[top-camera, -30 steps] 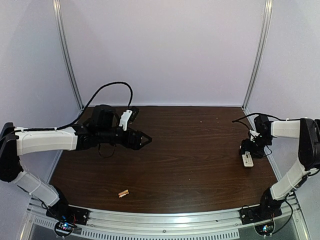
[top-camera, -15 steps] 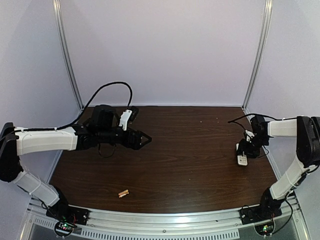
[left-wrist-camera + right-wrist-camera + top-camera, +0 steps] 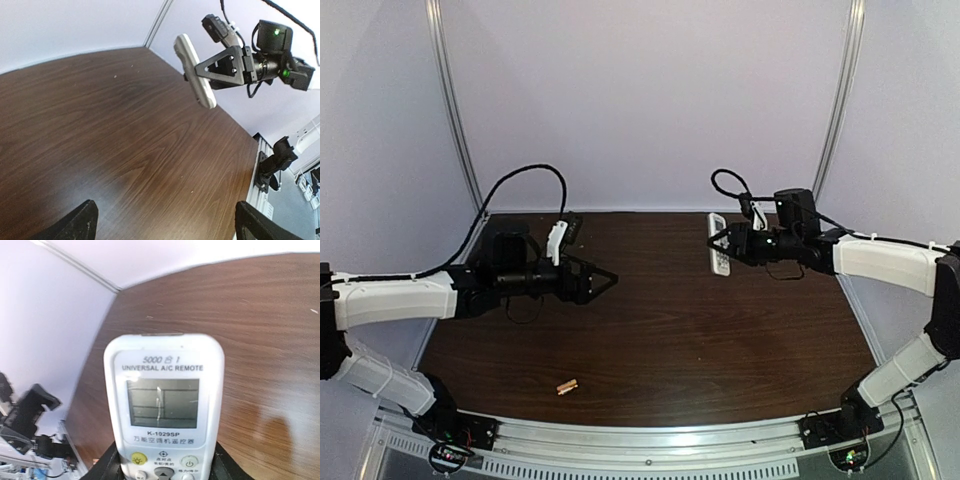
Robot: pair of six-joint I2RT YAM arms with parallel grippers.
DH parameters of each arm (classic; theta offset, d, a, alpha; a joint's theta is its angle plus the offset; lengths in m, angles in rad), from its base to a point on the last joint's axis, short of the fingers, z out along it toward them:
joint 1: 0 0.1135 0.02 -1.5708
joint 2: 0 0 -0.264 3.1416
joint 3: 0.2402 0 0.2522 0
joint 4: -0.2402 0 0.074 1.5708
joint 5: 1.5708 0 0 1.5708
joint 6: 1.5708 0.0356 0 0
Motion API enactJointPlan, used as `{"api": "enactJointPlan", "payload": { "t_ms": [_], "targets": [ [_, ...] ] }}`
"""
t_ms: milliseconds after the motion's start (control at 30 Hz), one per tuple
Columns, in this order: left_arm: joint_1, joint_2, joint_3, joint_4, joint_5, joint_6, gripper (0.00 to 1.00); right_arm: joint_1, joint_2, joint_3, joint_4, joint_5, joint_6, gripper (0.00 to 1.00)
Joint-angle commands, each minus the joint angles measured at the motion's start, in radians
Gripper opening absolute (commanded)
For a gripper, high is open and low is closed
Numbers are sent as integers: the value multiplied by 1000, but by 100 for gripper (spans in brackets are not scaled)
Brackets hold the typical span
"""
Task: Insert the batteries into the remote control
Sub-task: Pick up the remote control from the center of the board, then pass from the right arm to the left
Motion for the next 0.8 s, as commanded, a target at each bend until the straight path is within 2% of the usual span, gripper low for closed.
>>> {"api": "enactJointPlan", "payload": {
  "t_ms": [0,100,267,500,767],
  "targets": [
    [-12,-52,3,149,81,-16,97,143,27,36,478,-143,224,32],
    [-31,-45,9,209,168,-23,97,234,68,83,605,-208,245,32],
    [-103,-36,31,281,217,-9,97,323,101,166,757,-272,281,32],
    [-110,-39,51,407,278,-69,97,390,103,198,809,-291,292,31],
    [-131,-3,118,428,298,-107,98,433,114,207,835,-288,291,31]
  ]
}}
